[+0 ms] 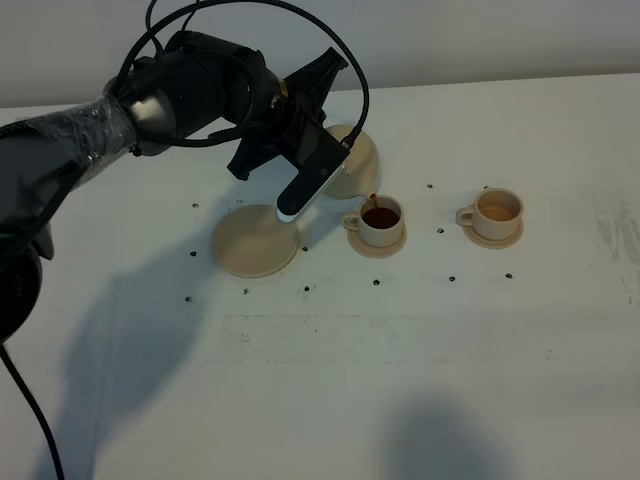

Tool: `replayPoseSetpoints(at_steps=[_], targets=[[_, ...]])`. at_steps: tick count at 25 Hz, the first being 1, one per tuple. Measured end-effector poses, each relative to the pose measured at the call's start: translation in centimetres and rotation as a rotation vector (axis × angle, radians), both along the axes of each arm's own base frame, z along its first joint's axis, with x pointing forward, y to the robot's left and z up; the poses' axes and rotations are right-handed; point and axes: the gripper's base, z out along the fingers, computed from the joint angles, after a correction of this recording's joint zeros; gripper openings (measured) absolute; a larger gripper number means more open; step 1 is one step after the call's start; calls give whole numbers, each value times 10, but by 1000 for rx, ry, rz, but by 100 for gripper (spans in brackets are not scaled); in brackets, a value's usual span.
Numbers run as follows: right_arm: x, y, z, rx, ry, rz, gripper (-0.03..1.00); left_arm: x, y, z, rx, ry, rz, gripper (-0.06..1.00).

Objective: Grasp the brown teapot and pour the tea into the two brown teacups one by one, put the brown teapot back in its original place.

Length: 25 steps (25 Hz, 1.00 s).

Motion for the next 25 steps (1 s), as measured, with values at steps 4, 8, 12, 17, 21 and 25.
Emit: replayPoseSetpoints(at_steps=[4,8,12,17,21,25], targets=[[0,0,0,0,0,0,23,0,0,0,3,-3,-5,12],[0,0,0,0,0,0,23,-2,-4,0,9,-5,-21,12],[0,0,0,0,0,0,23,-2,-4,0,11,-7,-26,12],[0,0,0,0,0,0,23,-2,-4,0,12,-8,-28,12],[0,0,0,0,0,0,23,-2,-4,0,13,-9,-29,12],[0,0,0,0,0,0,23,-2,-4,0,13,-10,-30,12]])
